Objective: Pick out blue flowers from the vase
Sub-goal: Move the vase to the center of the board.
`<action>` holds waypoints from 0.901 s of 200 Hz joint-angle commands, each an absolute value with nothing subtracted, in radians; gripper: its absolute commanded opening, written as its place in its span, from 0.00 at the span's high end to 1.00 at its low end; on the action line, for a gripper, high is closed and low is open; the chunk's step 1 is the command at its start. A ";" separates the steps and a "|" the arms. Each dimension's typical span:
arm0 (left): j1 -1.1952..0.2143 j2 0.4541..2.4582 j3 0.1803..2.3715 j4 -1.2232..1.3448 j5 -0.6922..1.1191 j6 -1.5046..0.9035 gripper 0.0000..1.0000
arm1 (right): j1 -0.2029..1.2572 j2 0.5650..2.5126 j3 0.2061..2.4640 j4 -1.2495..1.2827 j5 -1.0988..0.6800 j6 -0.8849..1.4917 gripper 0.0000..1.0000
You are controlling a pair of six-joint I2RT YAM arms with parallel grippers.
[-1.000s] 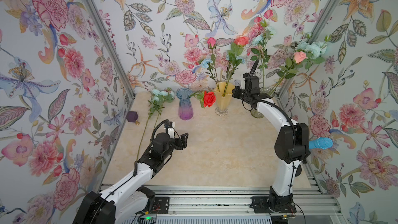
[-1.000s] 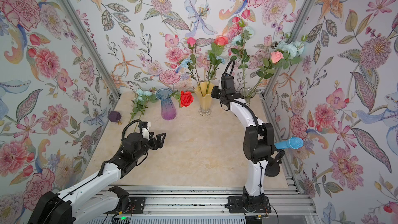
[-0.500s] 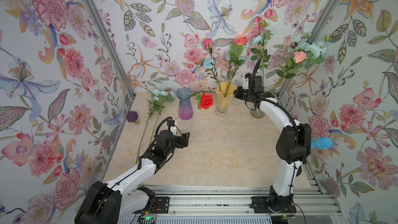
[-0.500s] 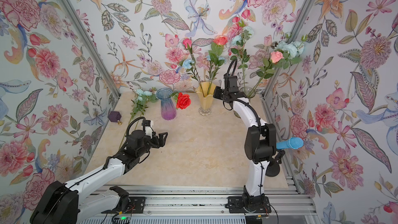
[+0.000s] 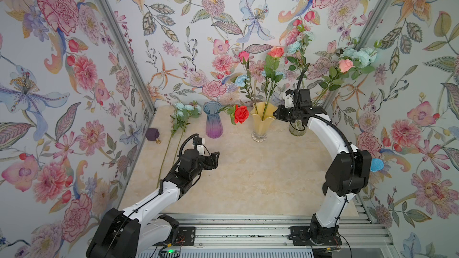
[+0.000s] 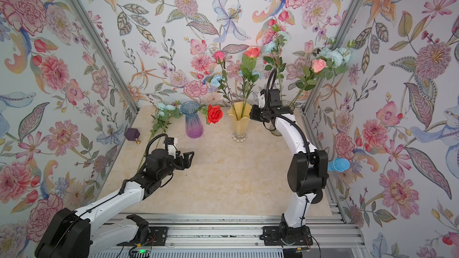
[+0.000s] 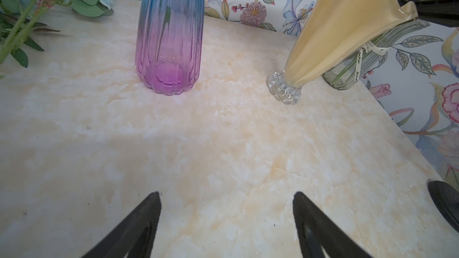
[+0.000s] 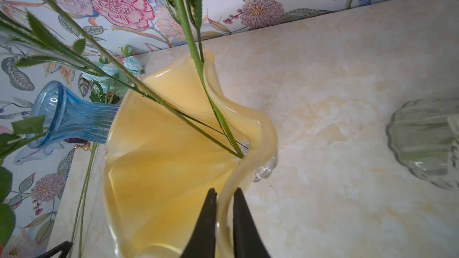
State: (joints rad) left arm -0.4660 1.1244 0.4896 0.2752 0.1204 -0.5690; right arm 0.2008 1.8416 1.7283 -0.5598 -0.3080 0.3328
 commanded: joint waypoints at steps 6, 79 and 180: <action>-0.471 1.129 0.527 0.300 0.128 -0.571 0.15 | 0.208 1.732 1.715 -0.643 -0.366 0.289 1.00; -0.478 1.113 0.520 0.340 0.133 -0.575 0.15 | 0.214 1.505 1.500 -0.642 -0.443 0.281 1.00; -0.616 1.280 0.589 0.448 0.070 -0.558 0.15 | 0.267 1.289 1.243 -0.641 -0.451 0.276 1.00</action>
